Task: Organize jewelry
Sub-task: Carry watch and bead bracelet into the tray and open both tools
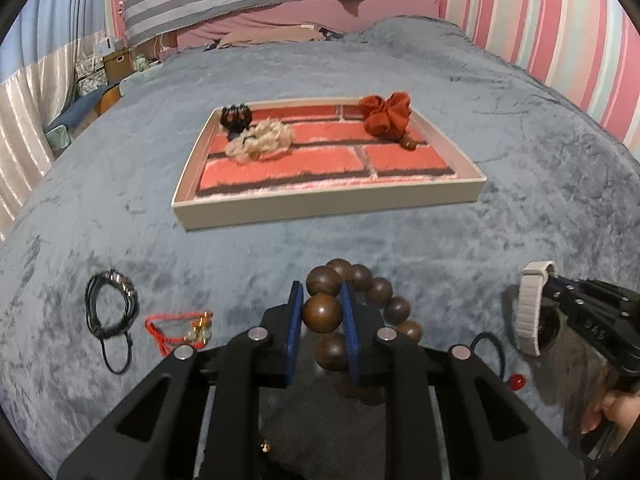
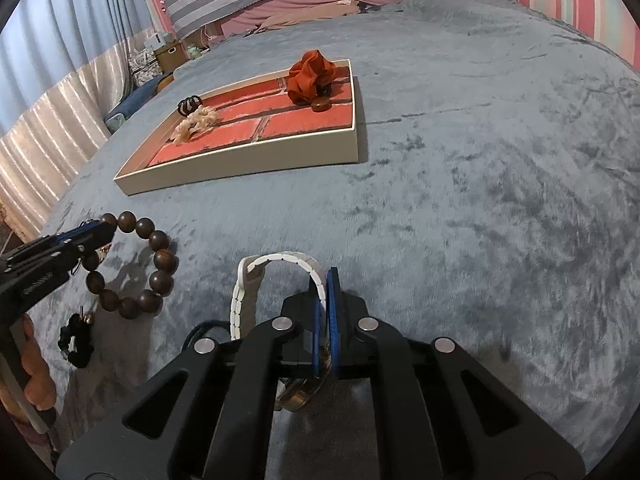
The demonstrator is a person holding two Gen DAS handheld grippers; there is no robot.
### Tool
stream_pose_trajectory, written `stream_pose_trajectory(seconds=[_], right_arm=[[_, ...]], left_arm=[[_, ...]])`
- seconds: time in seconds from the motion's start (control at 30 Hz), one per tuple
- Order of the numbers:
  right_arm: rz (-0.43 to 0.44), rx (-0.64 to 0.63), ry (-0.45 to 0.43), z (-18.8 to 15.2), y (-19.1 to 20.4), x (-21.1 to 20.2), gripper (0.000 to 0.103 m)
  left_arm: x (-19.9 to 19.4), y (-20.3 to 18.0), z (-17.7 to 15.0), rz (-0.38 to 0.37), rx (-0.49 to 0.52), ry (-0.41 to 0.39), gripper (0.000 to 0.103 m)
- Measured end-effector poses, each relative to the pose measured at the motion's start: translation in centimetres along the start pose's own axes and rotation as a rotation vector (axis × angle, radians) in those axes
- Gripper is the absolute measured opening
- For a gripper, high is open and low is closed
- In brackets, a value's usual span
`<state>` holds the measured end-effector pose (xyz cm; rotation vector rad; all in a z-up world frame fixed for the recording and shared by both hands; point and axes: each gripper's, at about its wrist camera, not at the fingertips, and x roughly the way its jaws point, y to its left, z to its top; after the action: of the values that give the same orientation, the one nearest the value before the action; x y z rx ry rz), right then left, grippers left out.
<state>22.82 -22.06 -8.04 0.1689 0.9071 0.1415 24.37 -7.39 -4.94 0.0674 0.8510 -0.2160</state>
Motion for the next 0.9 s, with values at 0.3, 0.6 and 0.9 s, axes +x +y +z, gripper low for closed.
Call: stream_pose_trajectory(seconds=[0.3, 0.6, 0.9], right_arm=[[-0.001, -0.004, -0.044, 4.7, 1.0, 0.0, 0.005], [-0.013, -0.027, -0.091, 11.8, 2.3, 0.5, 0.005], [-0.056, -0.052, -0.023, 16.7, 3.0, 7.1, 0.005]], left_arm=[[-1.3, 1.1, 3.8, -0.039, 0.004, -0.051, 0.02], [-1.3, 3.1, 9.4, -0.086, -0.014, -0.095, 0.02], [5.9, 6.7, 13.6, -0.057, -0.045, -0.023, 0.02]])
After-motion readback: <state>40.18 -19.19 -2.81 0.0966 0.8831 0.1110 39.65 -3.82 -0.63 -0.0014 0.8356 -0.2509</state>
